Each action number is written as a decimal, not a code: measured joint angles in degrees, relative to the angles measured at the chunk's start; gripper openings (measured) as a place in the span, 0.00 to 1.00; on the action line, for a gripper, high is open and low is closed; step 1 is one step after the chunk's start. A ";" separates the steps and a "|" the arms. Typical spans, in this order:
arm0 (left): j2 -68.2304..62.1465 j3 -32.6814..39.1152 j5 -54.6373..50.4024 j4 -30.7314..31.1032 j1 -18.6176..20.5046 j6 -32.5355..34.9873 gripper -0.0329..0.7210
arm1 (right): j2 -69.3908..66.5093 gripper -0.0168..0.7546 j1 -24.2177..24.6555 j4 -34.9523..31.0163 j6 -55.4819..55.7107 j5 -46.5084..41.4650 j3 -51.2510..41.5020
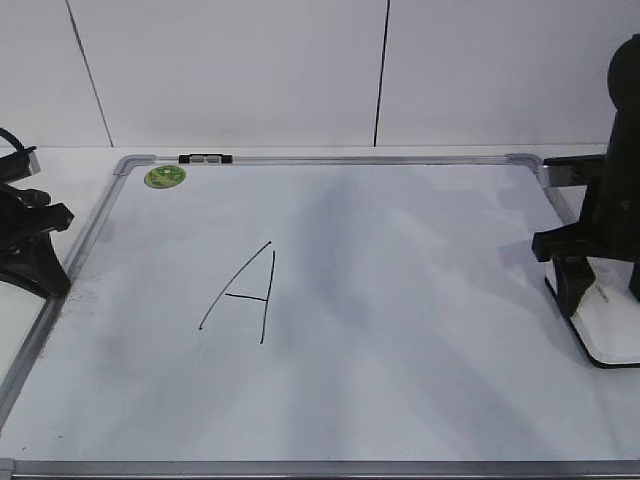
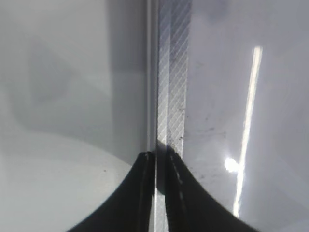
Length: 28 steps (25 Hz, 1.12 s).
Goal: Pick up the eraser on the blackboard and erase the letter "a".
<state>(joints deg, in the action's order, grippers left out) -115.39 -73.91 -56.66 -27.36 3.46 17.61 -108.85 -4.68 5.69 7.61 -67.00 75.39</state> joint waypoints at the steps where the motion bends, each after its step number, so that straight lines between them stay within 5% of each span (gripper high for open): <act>1: 0.00 0.00 0.00 0.00 0.00 0.00 0.11 | 0.00 0.72 0.00 0.00 0.00 0.13 0.00; 20: 0.00 0.00 -0.09 -0.09 0.00 0.00 0.11 | -0.46 0.72 0.00 0.10 0.30 2.06 0.00; 28: 0.00 0.00 -0.09 -0.09 0.00 0.00 0.11 | -0.58 0.84 0.00 0.19 -0.79 3.13 0.00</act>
<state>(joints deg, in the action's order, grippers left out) -115.39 -73.91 -56.75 -27.45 3.46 17.61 -109.43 -4.68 5.88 6.82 -63.86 75.39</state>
